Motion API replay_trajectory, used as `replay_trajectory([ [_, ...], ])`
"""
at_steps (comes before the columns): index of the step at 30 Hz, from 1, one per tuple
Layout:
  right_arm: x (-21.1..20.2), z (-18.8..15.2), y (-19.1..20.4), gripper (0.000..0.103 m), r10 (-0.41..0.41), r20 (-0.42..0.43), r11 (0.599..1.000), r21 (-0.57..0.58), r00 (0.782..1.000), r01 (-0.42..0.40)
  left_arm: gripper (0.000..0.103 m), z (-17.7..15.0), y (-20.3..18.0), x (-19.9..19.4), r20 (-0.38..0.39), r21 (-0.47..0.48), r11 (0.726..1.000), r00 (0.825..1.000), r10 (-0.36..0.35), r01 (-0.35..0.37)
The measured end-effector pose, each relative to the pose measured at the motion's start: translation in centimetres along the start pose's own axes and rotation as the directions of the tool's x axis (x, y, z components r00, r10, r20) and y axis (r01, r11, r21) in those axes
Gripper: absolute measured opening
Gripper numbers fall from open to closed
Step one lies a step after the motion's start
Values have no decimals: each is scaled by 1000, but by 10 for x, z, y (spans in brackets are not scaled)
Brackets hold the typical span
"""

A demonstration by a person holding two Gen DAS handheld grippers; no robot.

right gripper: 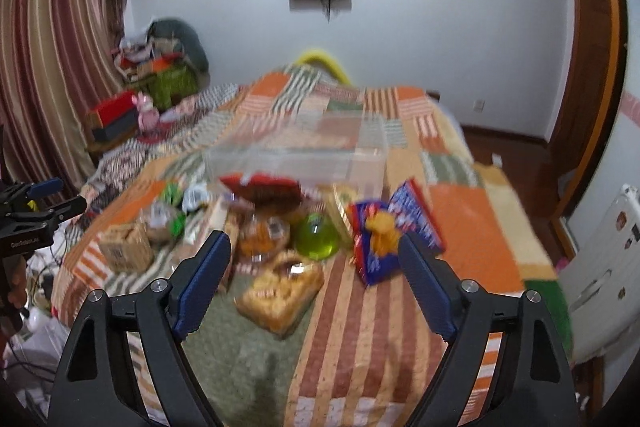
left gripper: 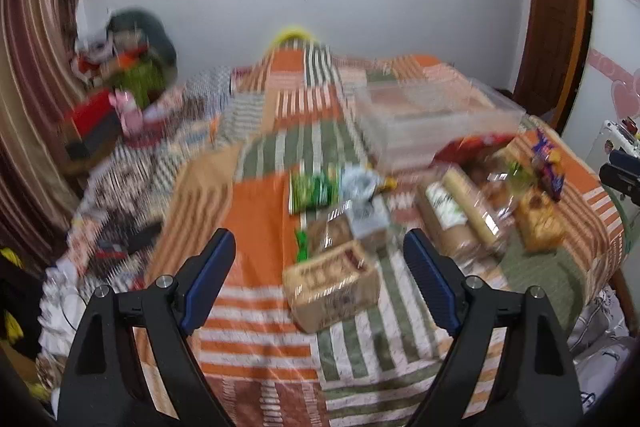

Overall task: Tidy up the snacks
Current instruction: 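Lower the left gripper onto the bread loaf while the right grips the cookie pack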

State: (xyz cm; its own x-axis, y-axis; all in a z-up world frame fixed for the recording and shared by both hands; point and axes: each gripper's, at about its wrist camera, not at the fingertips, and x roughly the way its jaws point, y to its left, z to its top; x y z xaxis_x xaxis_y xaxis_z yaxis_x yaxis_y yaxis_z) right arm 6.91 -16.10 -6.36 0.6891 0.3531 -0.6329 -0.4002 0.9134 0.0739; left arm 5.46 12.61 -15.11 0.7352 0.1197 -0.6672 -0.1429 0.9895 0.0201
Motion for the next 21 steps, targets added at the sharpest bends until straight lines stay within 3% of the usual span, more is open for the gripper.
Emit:
replay_trajectory([
  [10,45,-11,9,84,47,-167,999,5,985,-47,90,-22,5,65,-170,-103,992,982,-87,70],
  [17,70,-15,12,84,62,-249,998,14,967,-61,93,-27,2,91,-223,-108,993,973,-62,39],
  [21,80,-18,15,83,70,-285,997,10,956,-70,93,-30,-2,100,-215,-82,997,976,-28,11],
])
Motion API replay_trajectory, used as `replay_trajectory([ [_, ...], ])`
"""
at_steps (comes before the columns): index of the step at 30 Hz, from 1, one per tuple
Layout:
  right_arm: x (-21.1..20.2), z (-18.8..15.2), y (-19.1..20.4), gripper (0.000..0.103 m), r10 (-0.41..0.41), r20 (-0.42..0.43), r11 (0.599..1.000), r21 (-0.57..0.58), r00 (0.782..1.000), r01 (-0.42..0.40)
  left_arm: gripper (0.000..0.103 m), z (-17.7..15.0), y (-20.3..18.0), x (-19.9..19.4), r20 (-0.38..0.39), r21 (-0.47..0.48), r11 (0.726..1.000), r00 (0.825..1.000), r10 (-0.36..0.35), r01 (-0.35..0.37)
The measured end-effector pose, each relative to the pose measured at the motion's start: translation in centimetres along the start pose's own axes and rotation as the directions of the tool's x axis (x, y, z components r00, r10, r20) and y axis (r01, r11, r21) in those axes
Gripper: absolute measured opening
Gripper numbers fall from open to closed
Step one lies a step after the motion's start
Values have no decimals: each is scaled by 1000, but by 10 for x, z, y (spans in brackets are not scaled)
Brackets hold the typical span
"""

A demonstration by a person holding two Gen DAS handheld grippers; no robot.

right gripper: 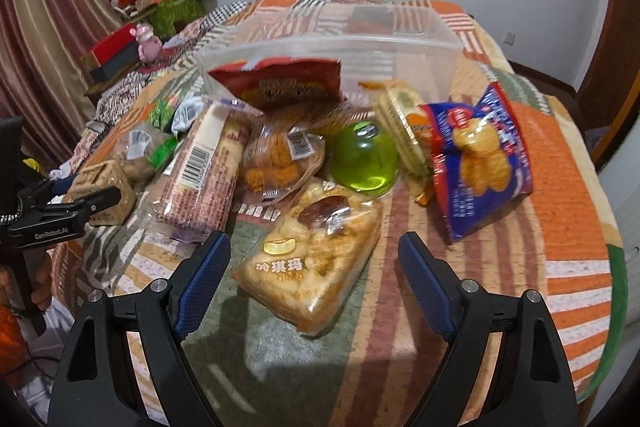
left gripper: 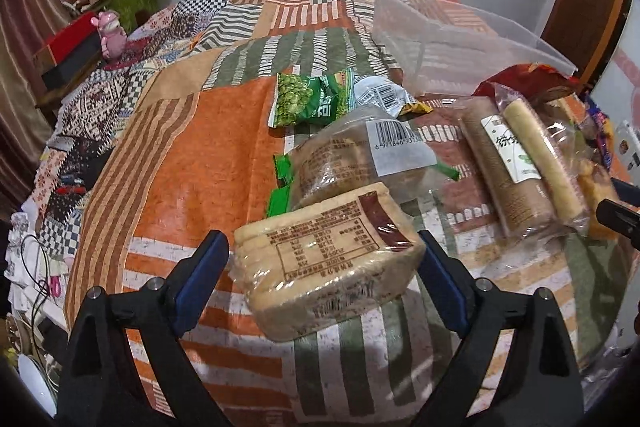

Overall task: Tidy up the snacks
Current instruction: 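Lower the left gripper onto the bread loaf while the right grips the cookie pack, then carry the bread loaf with the left gripper into the box while the right carries cookies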

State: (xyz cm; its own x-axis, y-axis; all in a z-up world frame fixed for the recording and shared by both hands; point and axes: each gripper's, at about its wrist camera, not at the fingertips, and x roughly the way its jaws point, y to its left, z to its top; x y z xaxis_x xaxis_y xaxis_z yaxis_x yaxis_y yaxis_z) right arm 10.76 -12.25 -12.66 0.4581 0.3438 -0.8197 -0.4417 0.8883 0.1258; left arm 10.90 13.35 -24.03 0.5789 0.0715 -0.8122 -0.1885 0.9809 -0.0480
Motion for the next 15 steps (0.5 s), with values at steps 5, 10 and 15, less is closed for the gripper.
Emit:
replay_trajectory([
  [5,12,0,-5,66,13,-35,1000,25,999,-12,83,-3,-13,2,26,77,997,999,26,-28],
  [10,8,0,-14,46,-20,-24,998,52,1000,21,81,-4,-15,0,38,102,994,999,31,-35],
  [15,-2,-5,-21,43,-23,-16,998,62,1000,24,81,-3,-15,-13,53,116,993,998,25,-31],
])
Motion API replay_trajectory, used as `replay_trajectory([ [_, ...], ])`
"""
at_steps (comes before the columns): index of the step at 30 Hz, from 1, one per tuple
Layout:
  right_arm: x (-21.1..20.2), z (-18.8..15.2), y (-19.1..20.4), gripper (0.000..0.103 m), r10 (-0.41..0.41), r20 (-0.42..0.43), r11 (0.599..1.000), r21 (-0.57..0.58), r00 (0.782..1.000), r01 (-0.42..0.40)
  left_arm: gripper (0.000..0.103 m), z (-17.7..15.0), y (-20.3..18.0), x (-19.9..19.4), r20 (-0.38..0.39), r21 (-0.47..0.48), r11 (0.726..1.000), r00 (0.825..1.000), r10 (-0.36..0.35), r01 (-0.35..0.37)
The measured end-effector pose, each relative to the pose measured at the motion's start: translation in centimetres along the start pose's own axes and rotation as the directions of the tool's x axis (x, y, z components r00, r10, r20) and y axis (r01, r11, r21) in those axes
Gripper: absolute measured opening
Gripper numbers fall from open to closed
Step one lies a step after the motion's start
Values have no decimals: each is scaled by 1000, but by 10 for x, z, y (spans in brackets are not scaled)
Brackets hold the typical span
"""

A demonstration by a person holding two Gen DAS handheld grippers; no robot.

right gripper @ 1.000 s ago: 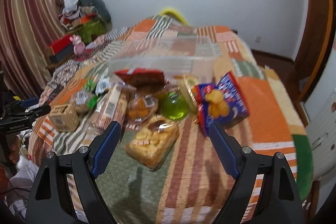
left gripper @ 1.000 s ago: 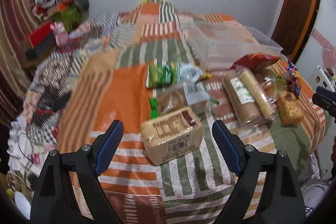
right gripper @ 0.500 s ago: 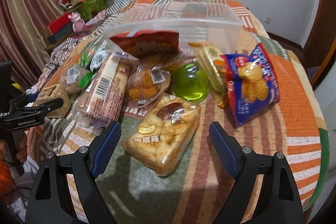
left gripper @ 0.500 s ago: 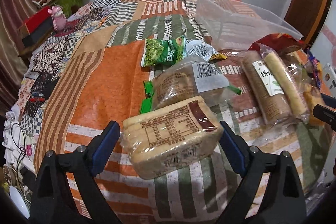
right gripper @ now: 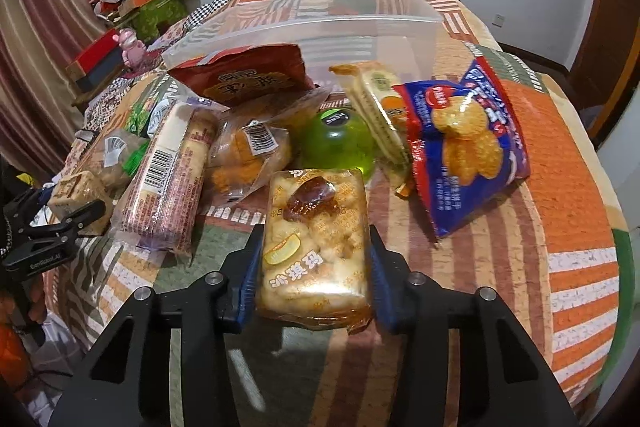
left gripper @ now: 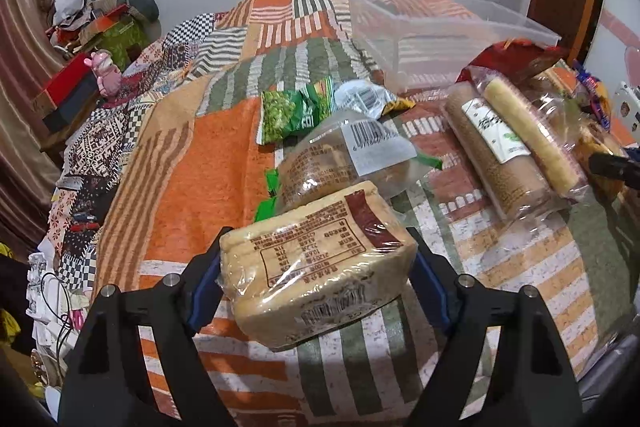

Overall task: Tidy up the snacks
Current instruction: 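Carry the bread loaf with the left gripper into the box while the right carries cookies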

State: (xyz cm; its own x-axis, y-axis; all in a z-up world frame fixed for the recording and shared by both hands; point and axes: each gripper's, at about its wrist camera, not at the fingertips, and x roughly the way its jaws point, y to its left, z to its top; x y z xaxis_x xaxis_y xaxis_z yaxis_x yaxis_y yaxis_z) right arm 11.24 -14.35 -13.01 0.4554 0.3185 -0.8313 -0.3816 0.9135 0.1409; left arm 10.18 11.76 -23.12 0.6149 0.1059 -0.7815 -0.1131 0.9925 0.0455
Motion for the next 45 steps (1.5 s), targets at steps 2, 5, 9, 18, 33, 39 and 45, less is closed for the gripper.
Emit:
replay_trajectory([
  [2,-2,0,1,43,-4,3,1000,-3,1000,4,81,2,1,-9,12,-12,1000,1000,-12,12],
  [5,-9,-1,-1,43,6,13,1000,5,1000,-6,81,6,1,-23,36,-15,1000,999,-6,6],
  [9,-21,1,-3,43,16,50,1000,7,999,-16,81,17,-1,-43,73,-19,999,997,-29,31],
  [18,-56,24,-3,43,18,188,1000,-23,982,-14,81,61,-12,-70,181,-15,998,982,-54,58],
  [33,-59,73,-6,43,8,322,1000,-31,947,2,81,138,-48,-64,278,42,992,953,-124,117],
  [39,-50,91,-12,43,6,335,1000,-28,942,4,81,163,-60,-45,274,46,989,950,-148,141],
  [45,-34,109,-16,43,-1,333,999,-42,943,16,81,183,-68,-20,231,45,987,959,-164,157],
])
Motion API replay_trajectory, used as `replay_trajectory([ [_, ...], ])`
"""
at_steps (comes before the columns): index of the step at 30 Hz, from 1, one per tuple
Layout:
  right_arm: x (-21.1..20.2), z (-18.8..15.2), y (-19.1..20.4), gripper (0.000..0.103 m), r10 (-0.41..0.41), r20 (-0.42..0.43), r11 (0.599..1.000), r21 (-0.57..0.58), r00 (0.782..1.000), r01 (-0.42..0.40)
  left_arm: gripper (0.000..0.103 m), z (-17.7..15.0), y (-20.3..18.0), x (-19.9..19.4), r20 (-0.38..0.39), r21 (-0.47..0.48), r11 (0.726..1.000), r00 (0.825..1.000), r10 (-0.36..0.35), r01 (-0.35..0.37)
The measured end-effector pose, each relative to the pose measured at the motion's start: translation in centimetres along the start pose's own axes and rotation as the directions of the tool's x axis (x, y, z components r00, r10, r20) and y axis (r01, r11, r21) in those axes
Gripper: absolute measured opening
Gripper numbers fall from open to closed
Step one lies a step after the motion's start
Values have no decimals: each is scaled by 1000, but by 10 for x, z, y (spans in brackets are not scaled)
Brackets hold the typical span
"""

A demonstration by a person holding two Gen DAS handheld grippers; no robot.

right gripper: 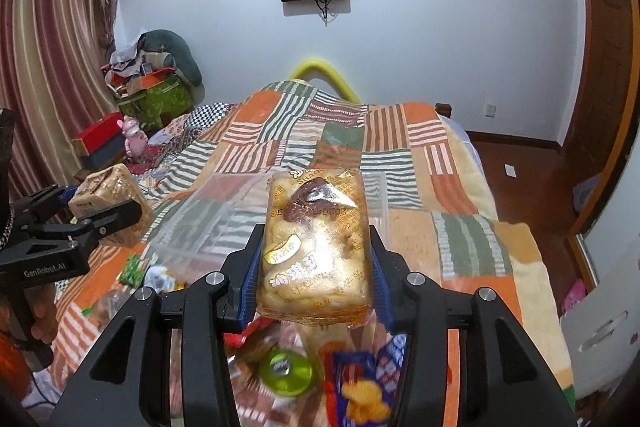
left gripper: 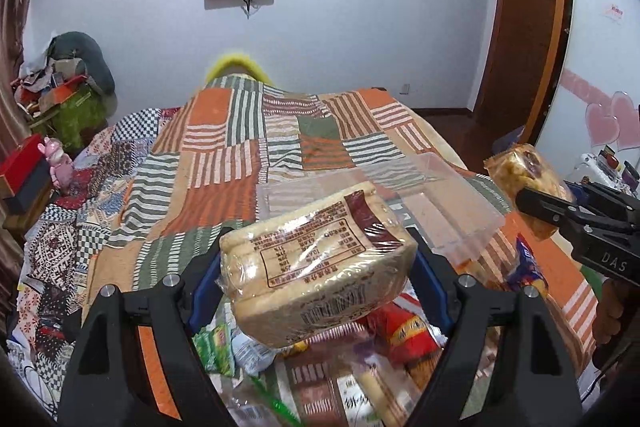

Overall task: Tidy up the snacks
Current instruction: 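Carry the bread loaf with the left gripper into the box while the right carries cookies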

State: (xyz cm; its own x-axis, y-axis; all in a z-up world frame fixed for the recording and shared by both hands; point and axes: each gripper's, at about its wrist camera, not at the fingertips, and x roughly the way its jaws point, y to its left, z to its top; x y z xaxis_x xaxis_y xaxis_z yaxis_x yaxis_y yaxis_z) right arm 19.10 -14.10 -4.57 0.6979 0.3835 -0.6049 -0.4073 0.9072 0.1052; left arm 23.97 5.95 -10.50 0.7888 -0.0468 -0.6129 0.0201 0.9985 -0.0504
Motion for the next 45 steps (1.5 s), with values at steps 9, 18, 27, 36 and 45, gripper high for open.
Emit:
replay_trajectory([
  [9,42,12,-3,43,-3,-54,1000,-28,999,2,81,17,-3,44,-50,0,1000,999,-12,12],
  [18,78,15,-9,43,12,-144,999,-46,989,-19,81,18,-8,96,-170,-3,1000,985,-28,27],
  [27,100,11,-12,43,36,-239,998,-46,970,-48,81,12,-15,119,-237,6,1000,971,-24,26],
  [36,79,19,-7,55,12,-172,996,-90,985,-28,82,21,-20,88,-161,49,999,987,13,-5],
  [45,27,15,-10,74,17,-77,995,-95,997,-24,95,11,-2,23,-92,45,999,996,17,-13],
])
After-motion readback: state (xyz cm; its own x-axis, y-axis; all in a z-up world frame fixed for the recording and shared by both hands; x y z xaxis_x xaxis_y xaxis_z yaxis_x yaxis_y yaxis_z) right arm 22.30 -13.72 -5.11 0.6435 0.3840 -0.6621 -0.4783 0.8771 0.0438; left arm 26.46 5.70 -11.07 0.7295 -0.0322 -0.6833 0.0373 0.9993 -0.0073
